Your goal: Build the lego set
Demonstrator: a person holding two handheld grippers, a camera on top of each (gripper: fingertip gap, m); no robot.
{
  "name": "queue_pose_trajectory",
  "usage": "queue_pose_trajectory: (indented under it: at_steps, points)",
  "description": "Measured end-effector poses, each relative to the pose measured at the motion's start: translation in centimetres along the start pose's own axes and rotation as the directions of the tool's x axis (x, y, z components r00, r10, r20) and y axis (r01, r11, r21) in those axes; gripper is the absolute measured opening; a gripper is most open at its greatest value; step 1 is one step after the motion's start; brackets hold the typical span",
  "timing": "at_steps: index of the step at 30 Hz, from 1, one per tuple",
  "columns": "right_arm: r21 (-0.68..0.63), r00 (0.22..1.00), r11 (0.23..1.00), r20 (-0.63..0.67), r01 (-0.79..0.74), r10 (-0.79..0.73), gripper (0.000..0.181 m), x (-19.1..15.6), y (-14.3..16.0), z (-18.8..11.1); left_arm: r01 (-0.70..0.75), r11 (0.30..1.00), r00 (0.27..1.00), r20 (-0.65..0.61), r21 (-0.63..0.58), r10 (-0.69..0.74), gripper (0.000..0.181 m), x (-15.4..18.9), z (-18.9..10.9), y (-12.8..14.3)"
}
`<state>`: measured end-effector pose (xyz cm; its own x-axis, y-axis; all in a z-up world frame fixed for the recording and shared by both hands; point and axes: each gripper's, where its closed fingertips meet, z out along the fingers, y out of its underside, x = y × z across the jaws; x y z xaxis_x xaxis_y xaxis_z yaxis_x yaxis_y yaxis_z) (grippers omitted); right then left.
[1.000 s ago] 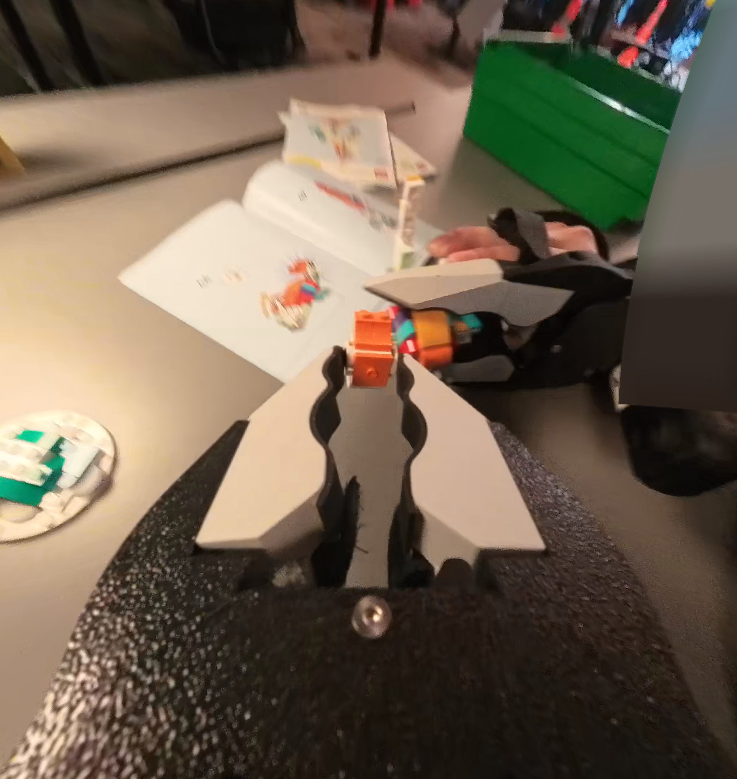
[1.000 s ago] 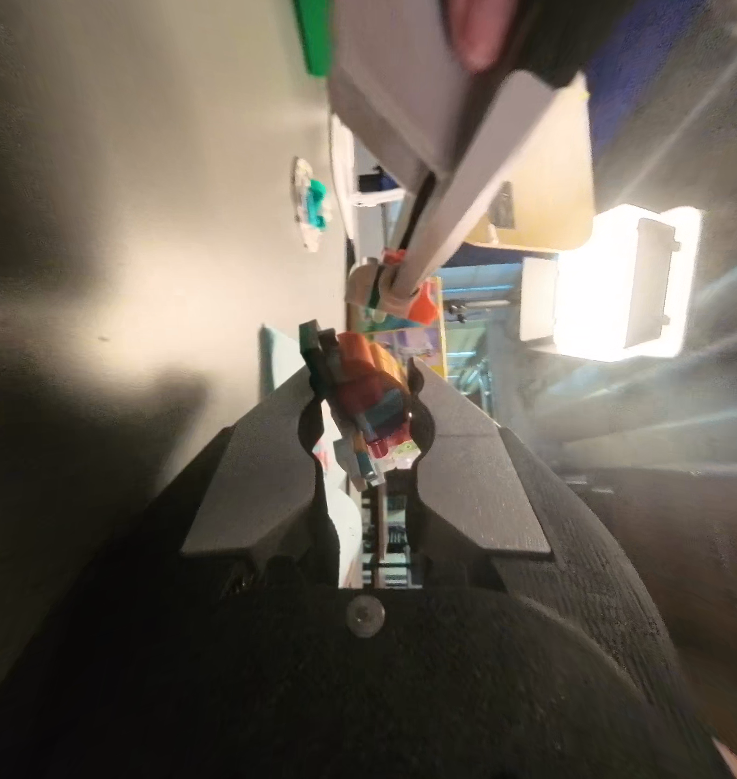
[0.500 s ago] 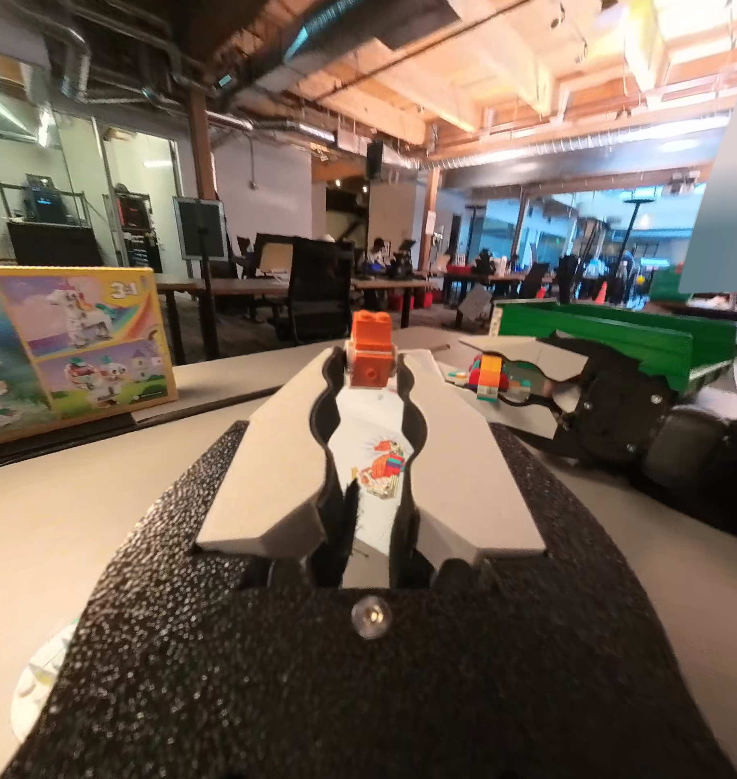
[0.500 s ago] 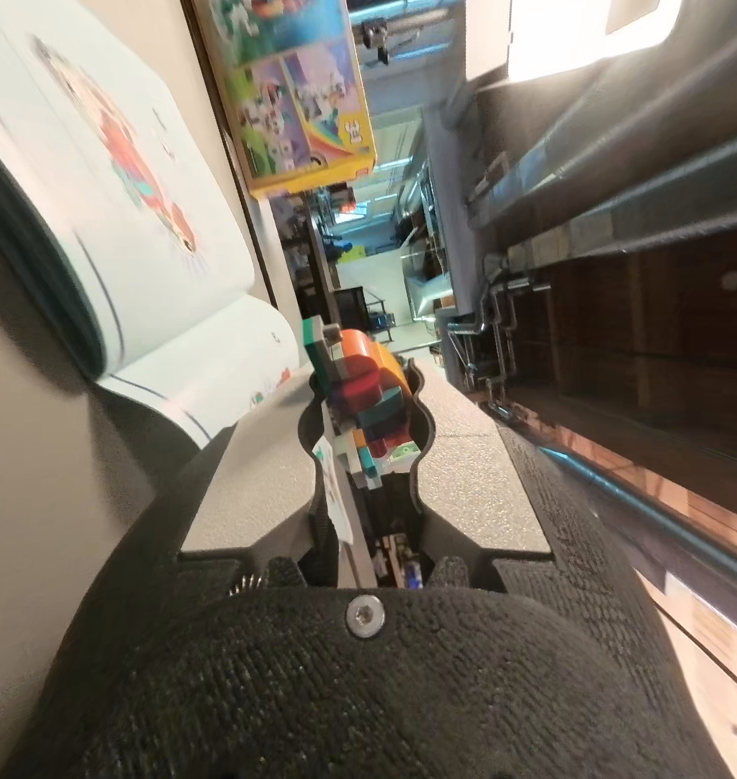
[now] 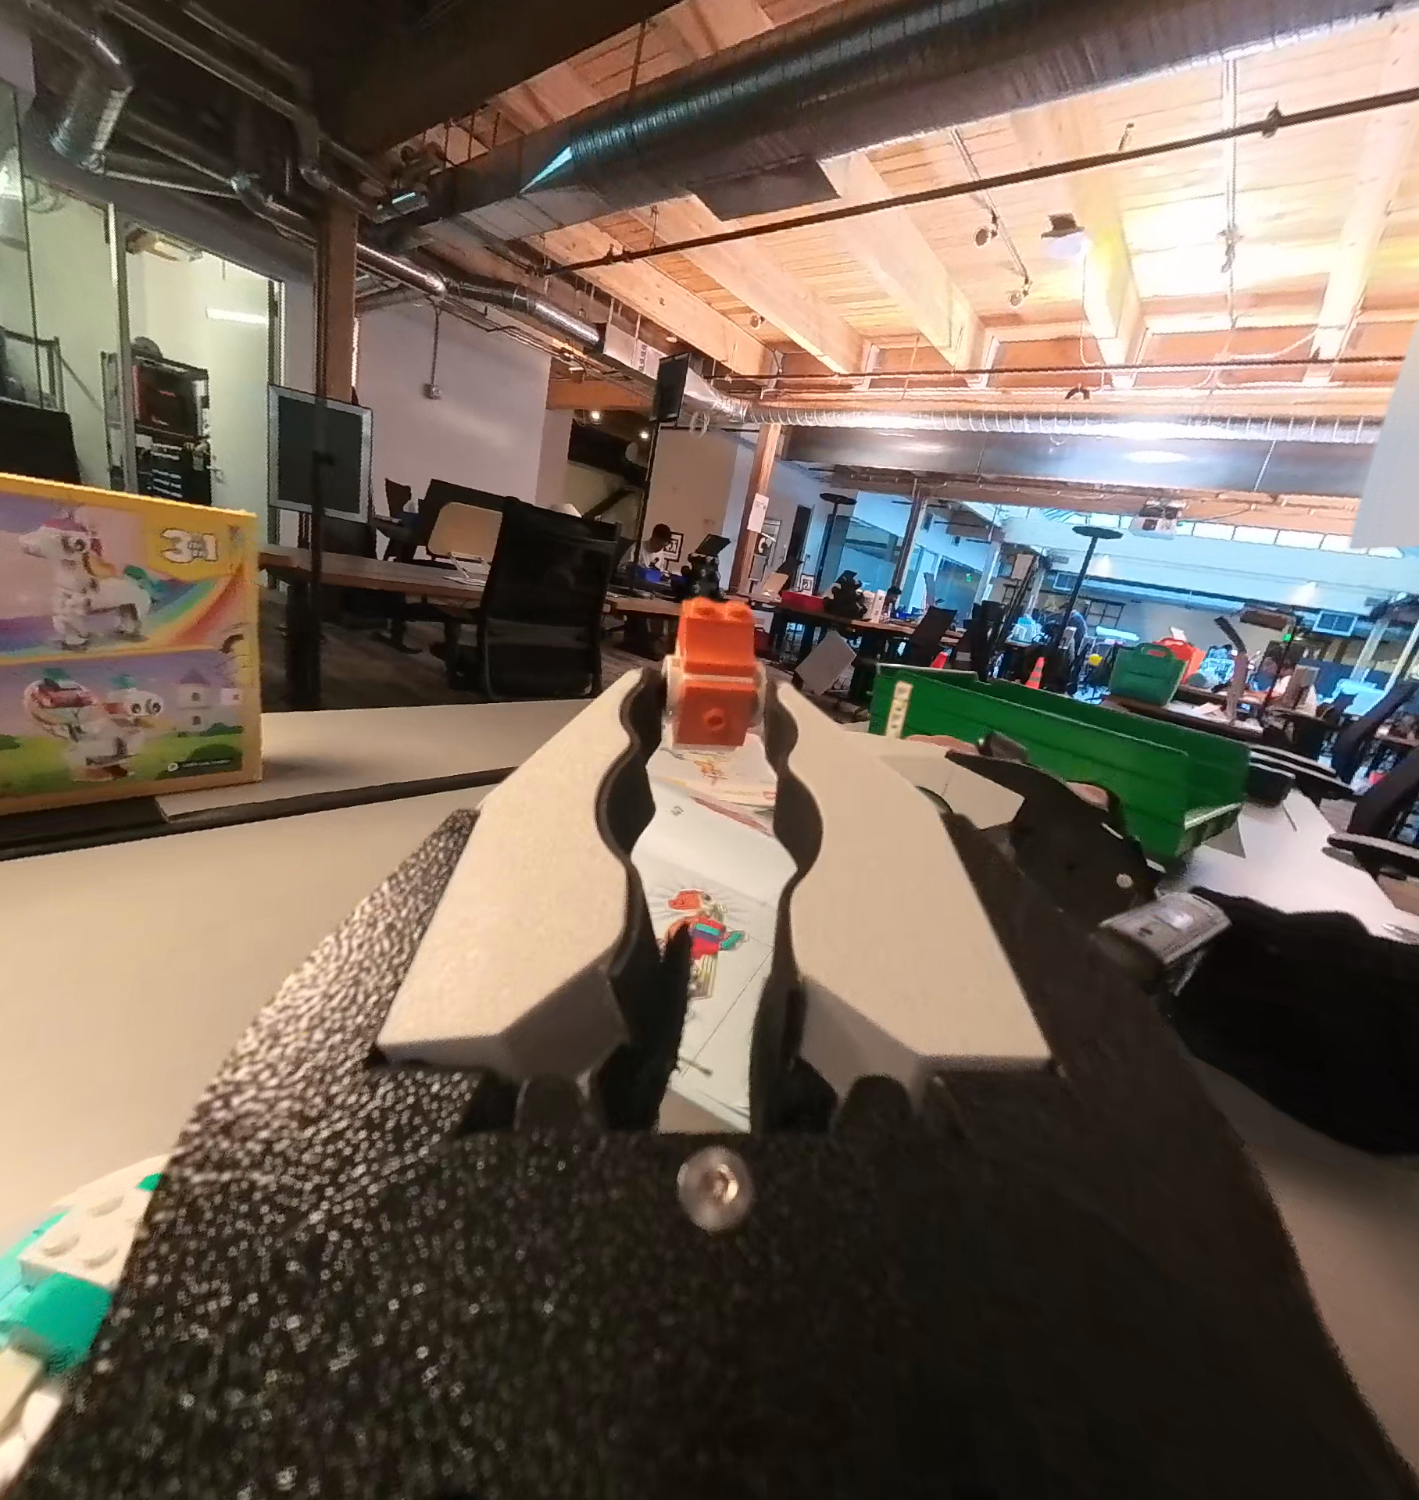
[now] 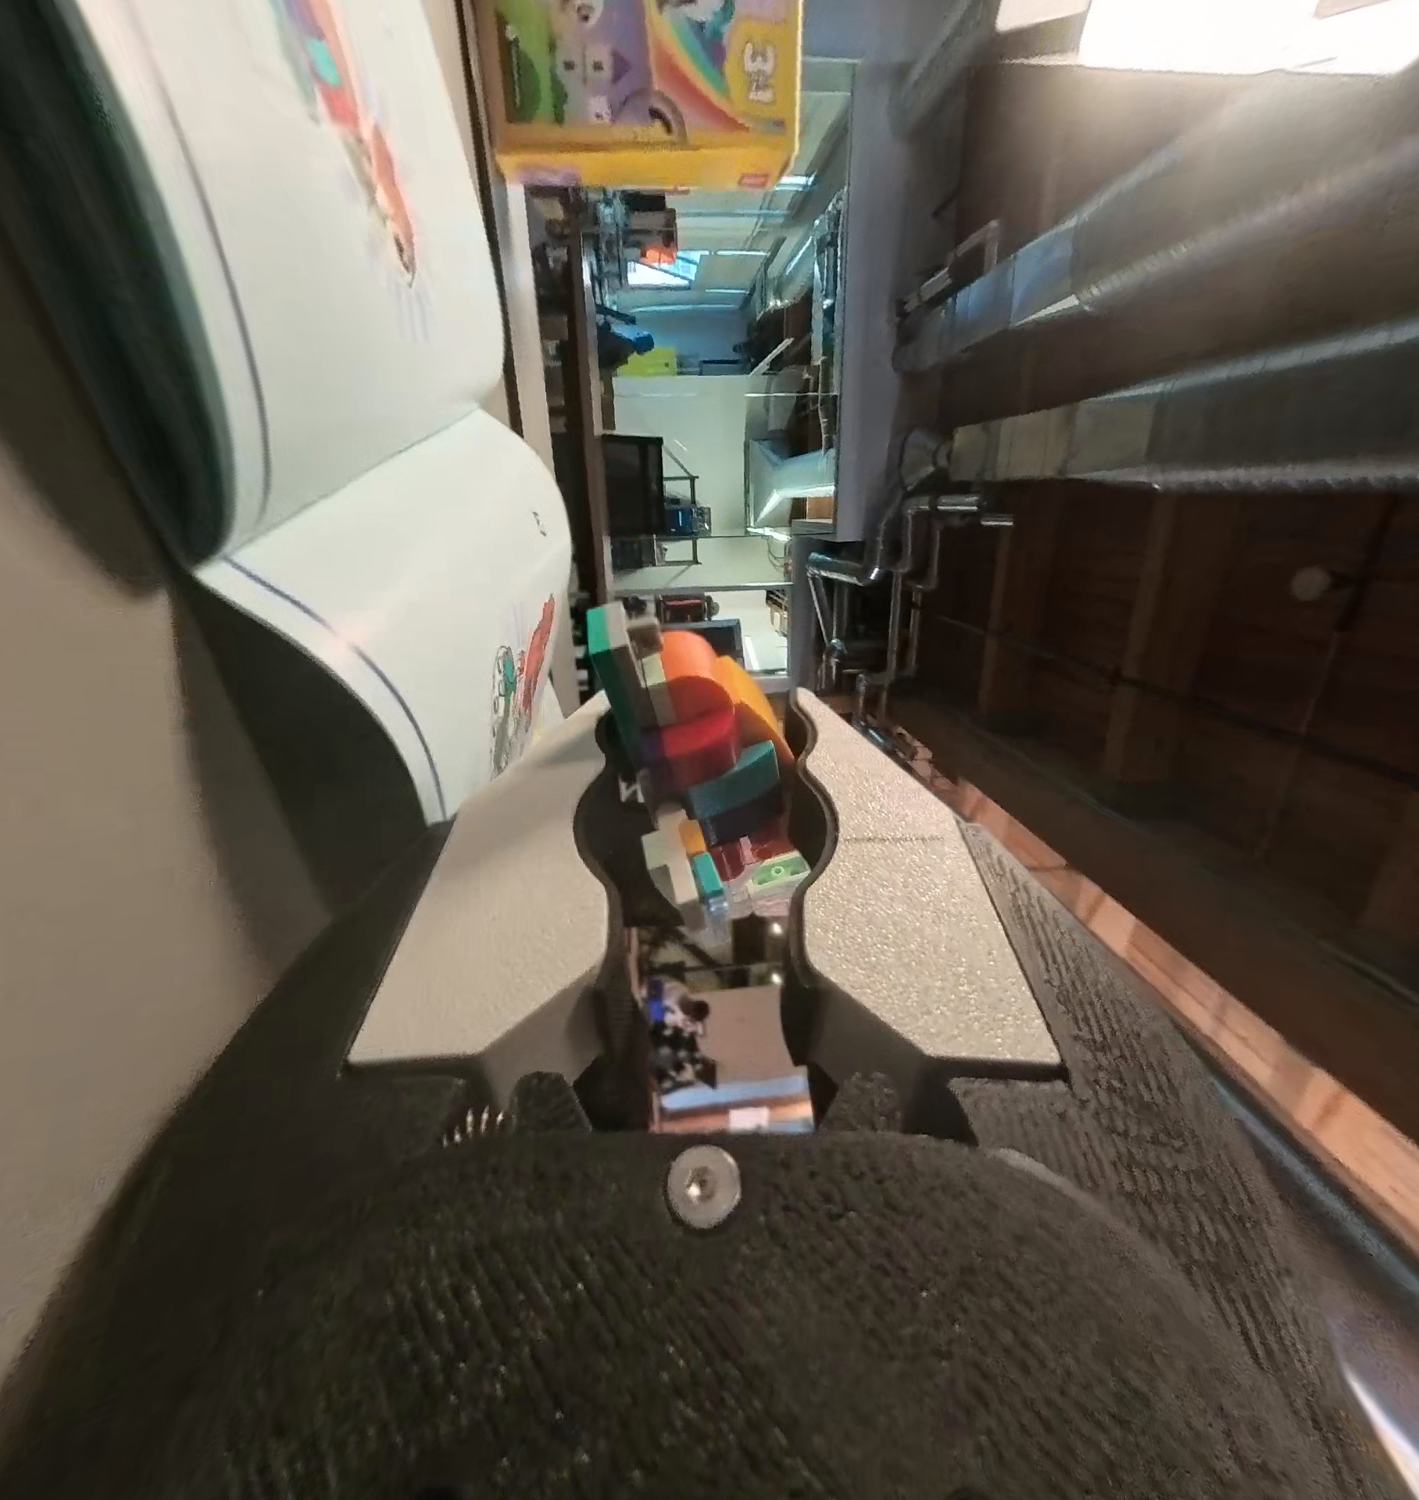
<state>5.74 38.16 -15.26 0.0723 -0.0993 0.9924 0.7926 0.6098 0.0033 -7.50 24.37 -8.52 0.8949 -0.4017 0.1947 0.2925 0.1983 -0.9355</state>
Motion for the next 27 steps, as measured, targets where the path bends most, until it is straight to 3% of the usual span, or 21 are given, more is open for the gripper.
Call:
queue_pose_trajectory:
  at_steps: [8, 13, 27]
  points:
    - [-0.077, 0.997, 0.994, -0.019, -0.077, 0.076, 0.036, 0.9, -0.7, -1.1, 0.08, 0.997, 0.996, 0.026, 0.014, -0.081, 0.023, -1.7, -0.6, -0.4]
    - [-0.047, 0.998, 0.997, 0.003, -0.059, 0.06, 0.035, 0.5, -2.3, -1.3, 0.083, 0.997, 0.996, 0.011, -0.002, -0.083, 0.023, -1.4, -0.5, -0.2]
    - [-0.009, 0.994, 0.995, 0.044, -0.104, 0.105, 0.035, 0.0, -2.7, -1.1, 0.093, 0.995, 0.996, -0.008, -0.02, -0.093, 0.023, -1.1, -0.4, 0.2]
